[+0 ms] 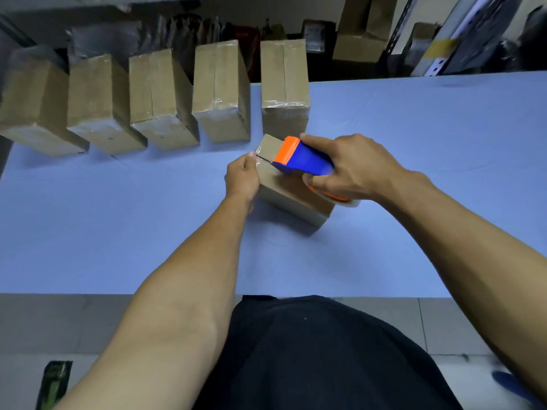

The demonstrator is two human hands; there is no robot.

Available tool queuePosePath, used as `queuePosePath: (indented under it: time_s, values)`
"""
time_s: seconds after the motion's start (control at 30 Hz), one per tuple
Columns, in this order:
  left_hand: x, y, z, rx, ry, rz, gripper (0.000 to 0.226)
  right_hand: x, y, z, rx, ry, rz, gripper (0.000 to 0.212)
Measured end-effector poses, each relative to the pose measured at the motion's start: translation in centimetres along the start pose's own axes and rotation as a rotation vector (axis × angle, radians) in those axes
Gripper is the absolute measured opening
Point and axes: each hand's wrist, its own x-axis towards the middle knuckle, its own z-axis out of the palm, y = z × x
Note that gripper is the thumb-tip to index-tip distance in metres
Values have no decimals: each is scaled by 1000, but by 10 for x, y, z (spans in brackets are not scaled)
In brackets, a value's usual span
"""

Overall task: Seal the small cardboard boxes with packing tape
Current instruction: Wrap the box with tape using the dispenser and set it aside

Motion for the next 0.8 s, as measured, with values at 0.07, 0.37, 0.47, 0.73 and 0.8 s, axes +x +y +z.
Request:
queuePosePath:
  time_s: [0.07, 0.37, 0.47, 0.73, 0.8]
  values:
    - [2, -2, 1, 32, 0, -1, 40, -11, 9, 2, 15, 21, -9, 69]
    - [-13, -1, -5, 15, 59, 23, 36, -55, 61, 23, 17, -22, 35, 73]
    - [-19, -4, -15, 9, 101, 7, 37, -47, 59, 27, 14, -17, -21, 73]
    - [-13, -17, -65, 55, 193, -40, 33, -28, 25, 51, 38, -7, -120, 75]
    - [-12, -7, -66, 253, 251, 37, 26, -25, 23, 52, 24, -6, -118, 75]
